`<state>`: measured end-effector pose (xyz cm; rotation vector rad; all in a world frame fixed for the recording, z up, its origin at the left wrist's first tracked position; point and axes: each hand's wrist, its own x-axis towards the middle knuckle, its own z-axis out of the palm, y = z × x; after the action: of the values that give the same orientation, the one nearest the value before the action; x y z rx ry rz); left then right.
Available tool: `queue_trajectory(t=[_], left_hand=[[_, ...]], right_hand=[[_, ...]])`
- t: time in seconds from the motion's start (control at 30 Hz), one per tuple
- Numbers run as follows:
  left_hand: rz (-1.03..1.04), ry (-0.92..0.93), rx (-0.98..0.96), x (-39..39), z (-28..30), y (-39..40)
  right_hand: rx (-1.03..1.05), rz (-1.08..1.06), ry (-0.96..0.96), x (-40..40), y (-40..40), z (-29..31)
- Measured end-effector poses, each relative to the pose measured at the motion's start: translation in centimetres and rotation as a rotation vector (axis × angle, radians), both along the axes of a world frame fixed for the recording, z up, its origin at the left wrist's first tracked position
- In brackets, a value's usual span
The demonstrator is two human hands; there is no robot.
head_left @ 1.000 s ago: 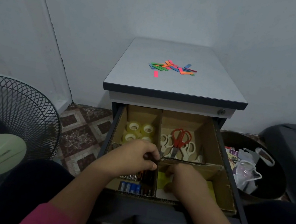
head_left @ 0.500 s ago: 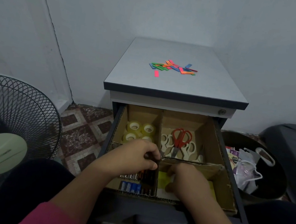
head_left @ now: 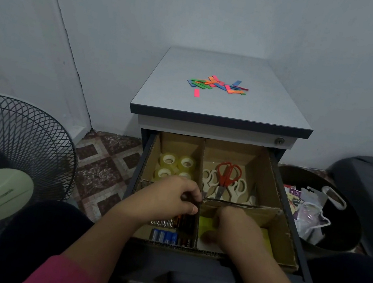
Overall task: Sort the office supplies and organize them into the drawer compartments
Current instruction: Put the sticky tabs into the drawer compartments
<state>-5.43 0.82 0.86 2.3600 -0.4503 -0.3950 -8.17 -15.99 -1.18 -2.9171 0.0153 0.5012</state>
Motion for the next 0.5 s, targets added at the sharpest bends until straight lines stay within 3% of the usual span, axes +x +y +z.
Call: queue_trajectory(t=[0.5], left_hand=[[0.006, 0.004, 0.010, 0.01, 0.02, -0.05]], right_hand=[[-0.018, 0.024, -0.022, -0.07, 0.48, 0.02]])
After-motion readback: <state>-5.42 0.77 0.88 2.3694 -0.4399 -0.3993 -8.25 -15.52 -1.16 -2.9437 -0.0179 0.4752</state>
